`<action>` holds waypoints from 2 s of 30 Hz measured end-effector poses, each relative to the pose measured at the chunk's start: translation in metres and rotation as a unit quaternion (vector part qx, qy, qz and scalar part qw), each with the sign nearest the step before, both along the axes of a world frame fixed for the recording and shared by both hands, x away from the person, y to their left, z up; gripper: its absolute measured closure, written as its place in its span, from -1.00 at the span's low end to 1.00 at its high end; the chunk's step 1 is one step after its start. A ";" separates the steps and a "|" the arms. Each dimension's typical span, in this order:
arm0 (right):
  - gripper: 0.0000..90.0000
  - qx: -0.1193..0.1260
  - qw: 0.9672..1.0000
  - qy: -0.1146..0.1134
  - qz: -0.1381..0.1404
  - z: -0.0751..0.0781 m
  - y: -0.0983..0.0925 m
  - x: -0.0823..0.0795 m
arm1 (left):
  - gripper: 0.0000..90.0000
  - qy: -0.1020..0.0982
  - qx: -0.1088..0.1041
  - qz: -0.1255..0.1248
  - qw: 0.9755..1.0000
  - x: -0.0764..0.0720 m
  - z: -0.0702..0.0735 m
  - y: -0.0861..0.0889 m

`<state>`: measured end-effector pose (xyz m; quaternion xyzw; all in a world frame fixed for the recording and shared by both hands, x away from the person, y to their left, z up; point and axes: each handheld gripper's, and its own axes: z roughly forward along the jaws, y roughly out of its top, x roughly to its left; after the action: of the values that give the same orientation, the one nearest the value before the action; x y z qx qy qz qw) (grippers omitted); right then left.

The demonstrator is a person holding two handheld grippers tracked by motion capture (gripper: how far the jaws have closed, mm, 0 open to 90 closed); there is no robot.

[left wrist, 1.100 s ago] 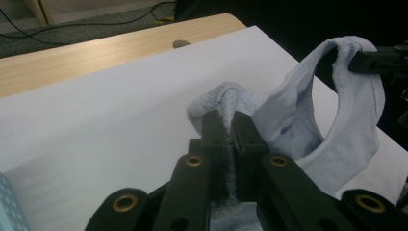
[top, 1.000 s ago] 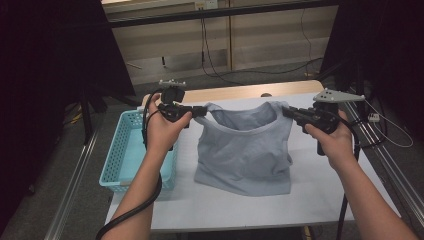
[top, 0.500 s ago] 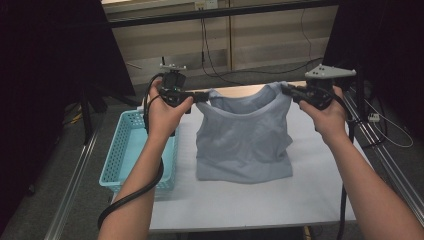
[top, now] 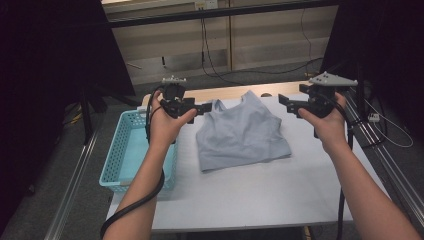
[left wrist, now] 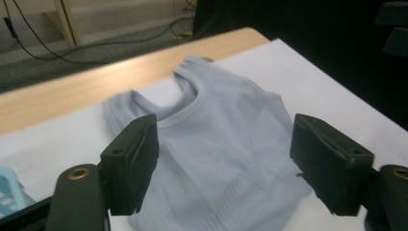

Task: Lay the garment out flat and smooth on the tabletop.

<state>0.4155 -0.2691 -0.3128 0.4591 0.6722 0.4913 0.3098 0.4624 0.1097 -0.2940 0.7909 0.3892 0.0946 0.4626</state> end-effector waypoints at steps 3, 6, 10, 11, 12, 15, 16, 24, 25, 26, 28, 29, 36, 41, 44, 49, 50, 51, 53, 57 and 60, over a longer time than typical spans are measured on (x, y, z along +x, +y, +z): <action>-0.60 -0.001 1.000 0.010 0.016 -0.014 0.002 -0.014 | -0.47 0.012 0.007 -0.011 1.000 -0.009 -0.012 -0.004; -0.61 0.005 0.999 0.022 0.031 -0.030 0.005 -0.026 | -0.50 0.018 0.010 -0.015 1.000 -0.018 -0.025 -0.006; -0.63 -0.001 0.999 0.035 0.038 -0.052 0.007 -0.039 | -0.53 0.026 0.016 -0.025 0.999 -0.030 -0.042 -0.010; -0.62 0.000 0.998 0.037 0.042 -0.057 0.007 -0.043 | -0.53 0.024 0.017 -0.028 0.999 -0.033 -0.045 -0.011; -0.62 0.001 0.998 0.040 0.045 -0.061 0.007 -0.046 | -0.53 0.024 0.017 -0.030 0.999 -0.036 -0.049 -0.012; -0.63 -0.009 0.997 0.052 0.051 -0.075 0.008 -0.054 | -0.55 0.031 0.016 -0.037 0.999 -0.042 -0.062 -0.016; -0.63 -0.012 0.997 0.054 0.051 -0.079 0.008 -0.057 | -0.56 0.032 0.019 -0.039 0.999 -0.044 -0.066 -0.017; -0.64 -0.012 0.996 0.081 0.042 -0.117 0.001 -0.069 | -0.57 0.035 0.025 -0.040 0.998 -0.058 -0.095 -0.021; -0.66 -0.023 0.995 0.087 0.040 -0.120 0.001 -0.069 | -0.58 0.038 0.028 -0.042 0.998 -0.060 -0.099 -0.020; -0.66 -0.026 0.995 0.089 0.038 -0.122 0.000 -0.069 | -0.58 0.040 0.025 -0.041 0.998 -0.061 -0.102 -0.020; -0.66 -0.027 0.994 0.096 0.038 -0.126 -0.001 -0.070 | -0.59 0.043 0.025 -0.038 0.998 -0.064 -0.107 -0.017; -0.65 -0.030 0.994 0.097 0.038 -0.127 0.000 -0.070 | -0.60 0.041 0.027 -0.036 0.998 -0.065 -0.110 -0.016; -0.66 -0.035 0.994 0.095 0.033 -0.128 -0.001 -0.071 | -0.61 0.050 0.043 -0.046 0.997 -0.068 -0.122 -0.014; -0.75 -0.033 0.995 0.092 0.019 -0.127 -0.004 -0.071 | -0.61 0.052 0.042 -0.044 0.997 -0.069 -0.126 -0.014; -0.76 -0.033 0.995 0.096 0.015 -0.129 -0.006 -0.071 | -0.62 0.050 0.037 -0.040 0.997 -0.069 -0.125 -0.012; -0.76 -0.035 0.994 0.101 0.021 -0.131 -0.006 -0.070 | -0.64 0.048 0.042 -0.037 0.997 -0.070 -0.126 -0.010; -0.76 -0.035 0.994 0.102 0.021 -0.131 -0.005 -0.070 | -0.64 0.051 0.042 -0.037 0.997 -0.070 -0.126 -0.009; -0.76 -0.038 0.994 0.101 0.019 -0.131 -0.005 -0.069 | -0.64 0.051 0.041 -0.037 0.997 -0.071 -0.126 -0.009; -0.75 -0.040 0.994 0.099 0.014 -0.131 -0.006 -0.068 | -0.64 0.050 0.035 -0.033 0.998 -0.072 -0.127 -0.010; -0.73 -0.041 0.994 0.101 0.018 -0.131 -0.005 -0.066 | -0.64 0.046 0.040 -0.033 0.998 -0.073 -0.126 -0.007; -0.69 -0.043 0.993 0.107 0.023 -0.132 -0.003 -0.064 | -0.66 0.044 0.036 -0.030 0.998 -0.074 -0.124 -0.006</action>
<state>0.3518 -0.2721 -0.4453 0.4799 0.7320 0.4172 0.2444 0.3881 0.1040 -0.4182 0.8219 0.3815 0.0600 0.4188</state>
